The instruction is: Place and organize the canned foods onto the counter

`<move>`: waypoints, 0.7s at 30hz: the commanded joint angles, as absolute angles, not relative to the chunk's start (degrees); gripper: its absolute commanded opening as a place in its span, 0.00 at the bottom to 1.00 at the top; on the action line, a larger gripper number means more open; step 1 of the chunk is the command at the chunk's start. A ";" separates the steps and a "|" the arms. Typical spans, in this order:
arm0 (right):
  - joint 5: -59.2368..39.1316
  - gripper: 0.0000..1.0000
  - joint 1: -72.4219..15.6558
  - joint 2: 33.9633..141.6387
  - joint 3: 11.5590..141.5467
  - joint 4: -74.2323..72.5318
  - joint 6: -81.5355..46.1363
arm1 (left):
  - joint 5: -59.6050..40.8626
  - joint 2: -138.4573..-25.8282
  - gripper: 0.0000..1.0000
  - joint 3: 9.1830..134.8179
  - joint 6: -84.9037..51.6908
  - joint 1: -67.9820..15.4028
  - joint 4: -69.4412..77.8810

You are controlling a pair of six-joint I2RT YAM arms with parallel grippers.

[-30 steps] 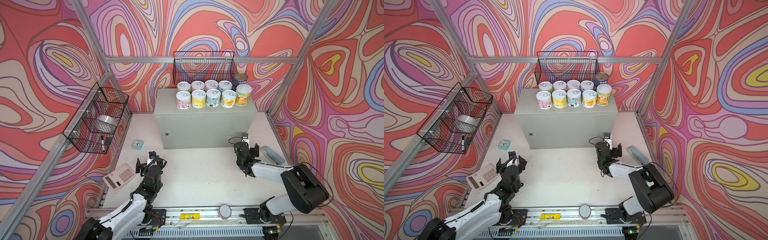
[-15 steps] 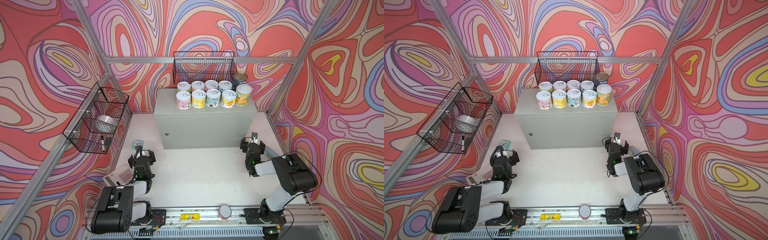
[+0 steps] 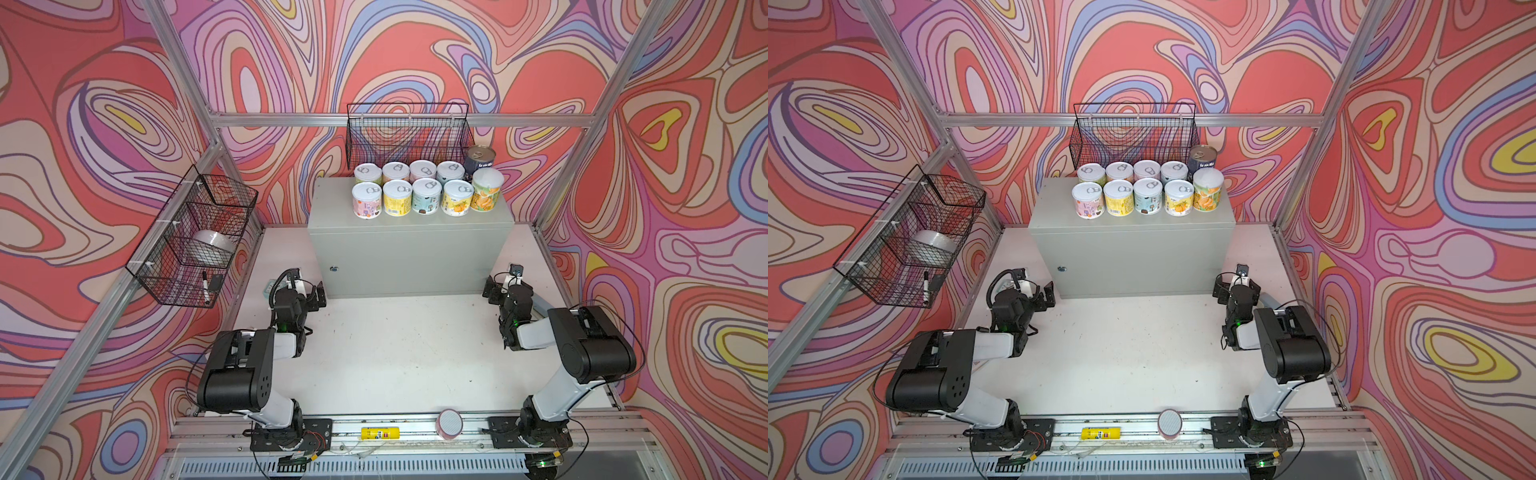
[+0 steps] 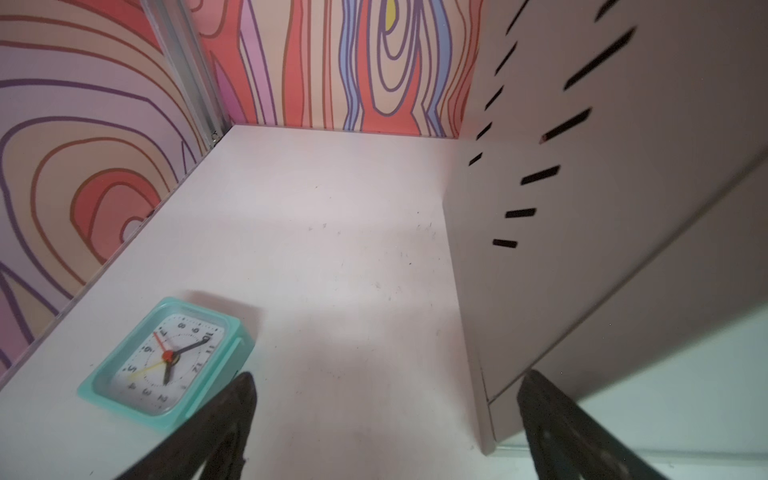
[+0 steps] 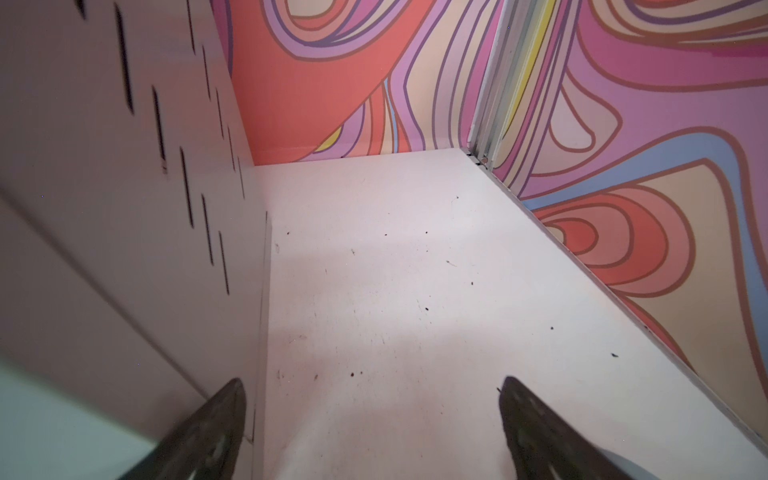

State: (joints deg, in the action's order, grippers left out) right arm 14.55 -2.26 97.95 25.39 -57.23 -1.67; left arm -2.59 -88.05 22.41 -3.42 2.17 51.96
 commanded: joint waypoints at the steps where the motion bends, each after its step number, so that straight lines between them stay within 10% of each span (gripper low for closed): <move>1: 13.59 0.98 -1.98 98.27 25.96 -57.04 -2.37 | -4.06 -88.33 1.00 21.17 -2.22 2.11 51.52; 21: 13.00 0.98 -1.91 98.44 26.60 -55.84 -2.71 | -3.57 -88.07 1.00 21.22 -2.38 2.12 51.06</move>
State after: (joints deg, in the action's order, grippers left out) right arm 14.02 -2.20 97.95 25.50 -56.51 -2.26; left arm -3.01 -88.07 21.69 -3.20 2.20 50.57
